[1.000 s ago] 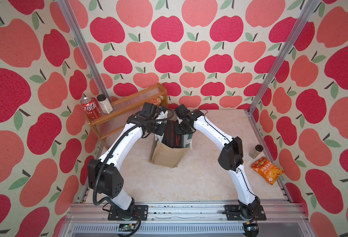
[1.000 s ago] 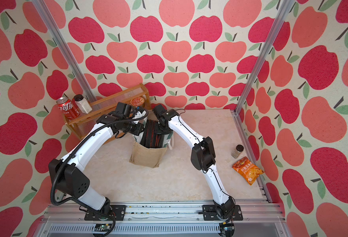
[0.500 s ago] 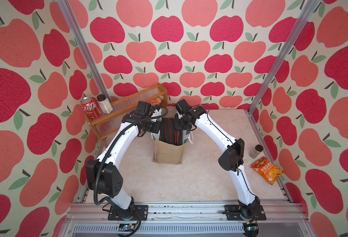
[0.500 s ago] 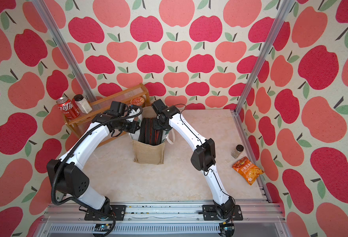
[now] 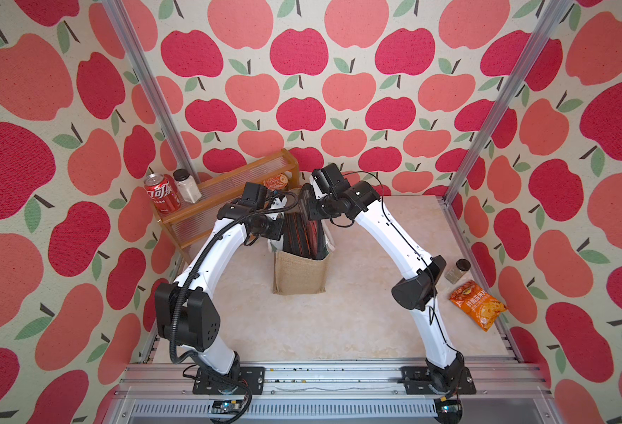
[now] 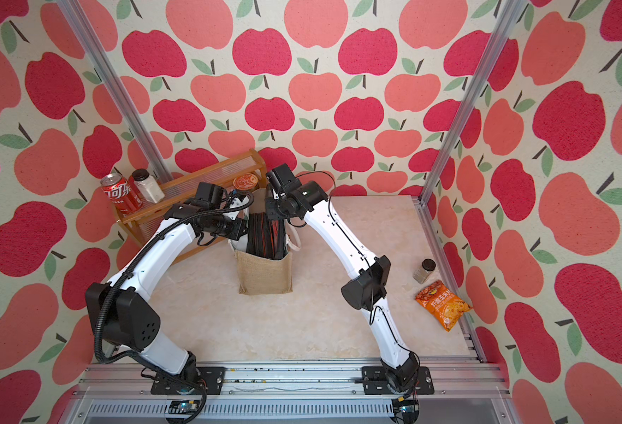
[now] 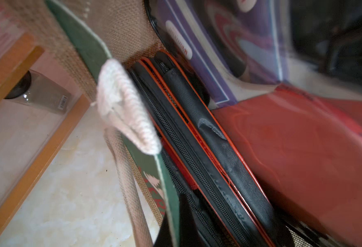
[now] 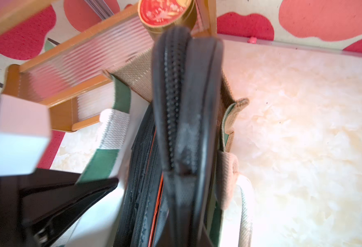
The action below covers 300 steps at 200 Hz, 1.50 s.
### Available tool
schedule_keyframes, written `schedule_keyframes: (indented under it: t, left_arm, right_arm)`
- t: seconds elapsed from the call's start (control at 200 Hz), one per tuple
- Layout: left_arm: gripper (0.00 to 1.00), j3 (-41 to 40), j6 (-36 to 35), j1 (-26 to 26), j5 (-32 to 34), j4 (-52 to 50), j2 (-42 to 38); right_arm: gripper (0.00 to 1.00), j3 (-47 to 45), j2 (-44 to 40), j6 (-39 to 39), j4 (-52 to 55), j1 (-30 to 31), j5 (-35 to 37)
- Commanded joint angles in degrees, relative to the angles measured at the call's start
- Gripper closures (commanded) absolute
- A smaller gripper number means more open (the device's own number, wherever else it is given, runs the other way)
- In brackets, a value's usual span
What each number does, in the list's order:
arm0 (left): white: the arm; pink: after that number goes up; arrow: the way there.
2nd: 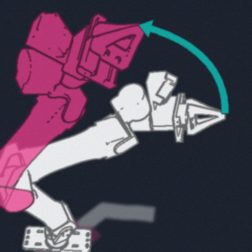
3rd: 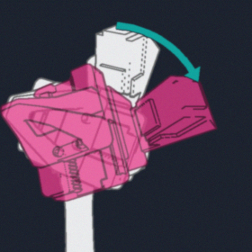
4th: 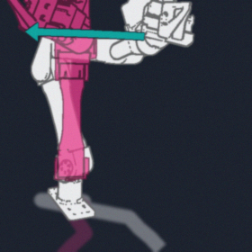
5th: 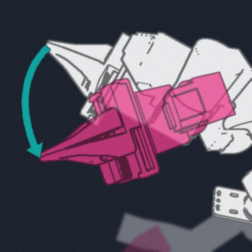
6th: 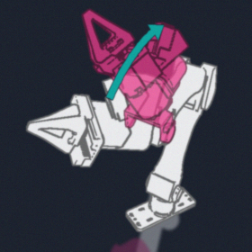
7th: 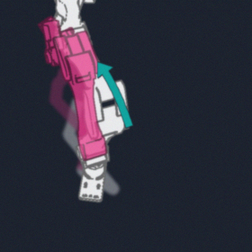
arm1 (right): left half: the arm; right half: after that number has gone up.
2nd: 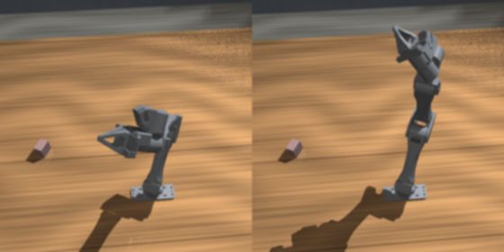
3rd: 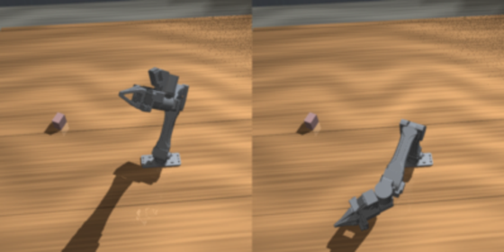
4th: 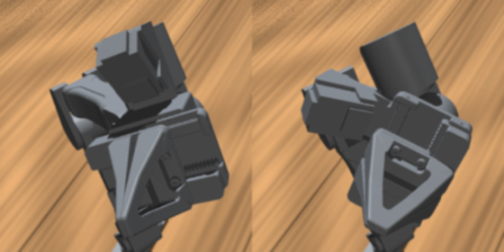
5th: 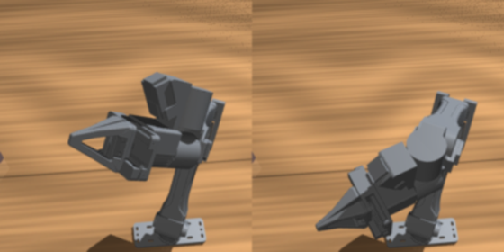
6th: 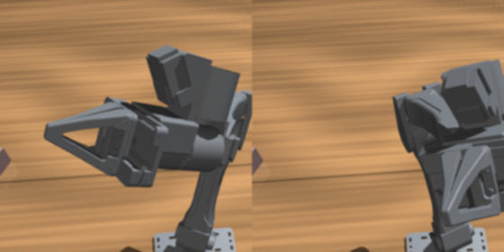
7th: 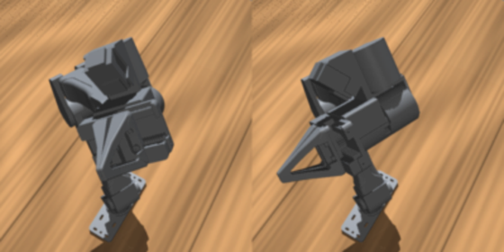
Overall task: Remove the ping pong set from the canvas bag
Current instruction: Pick up the ping pong set from the canvas bag, then place the ping pong set at the center of the board.
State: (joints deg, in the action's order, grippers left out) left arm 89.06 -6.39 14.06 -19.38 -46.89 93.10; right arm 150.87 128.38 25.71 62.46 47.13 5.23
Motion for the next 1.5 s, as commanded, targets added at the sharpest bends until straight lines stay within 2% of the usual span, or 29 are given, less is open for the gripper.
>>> schedule_keyframes:
  t: [0.0,0.25,0.57,0.795,0.965,1.131,1.331,1.496]
  left_arm:
    - [1.00,-0.9,-2.9,-1.6,0.5,1.2,-1.3]
    - [1.00,-1.9,-5.2,-3.5,-0.4,-0.1,-2.7]
    - [1.00,-3.9,-7.2,-4.5,-0.9,-1.1,-4.1]
    - [1.00,-4.6,-6.8,-5.3,-1.3,-1.8,-5.6]
    - [1.00,-5.1,-6.3,-5.8,-0.9,-1.7,-6.3]
    - [1.00,-6.0,-6.0,-6.2,-1.0,-1.5,-6.8]
    - [1.00,-6.6,-6.0,-6.5,-0.3,-1.5,-7.7]
    - [1.00,-7.4,-5.6,-6.8,0.0,-1.5,-8.5]
  right_arm:
    - [1.00,4.0,-9.0,-4.8,-2.8,-0.1,-0.5]
    - [1.00,0.6,-14.8,-3.8,-9.7,-6.0,-5.1]
    - [1.00,-12.1,-21.4,2.4,-20.5,-15.3,-12.5]
    - [1.00,-25.1,-21.5,8.5,-30.1,-25.2,-19.5]
    - [1.00,-29.2,-15.6,12.5,-37.0,-30.0,-24.7]
    - [1.00,-27.4,-5.9,16.5,-43.3,-33.1,-32.0]
    - [1.00,-13.0,10.9,19.4,-43.5,-34.9,-41.1]
    - [1.00,-3.1,21.1,23.2,-46.0,-35.8,-46.5]
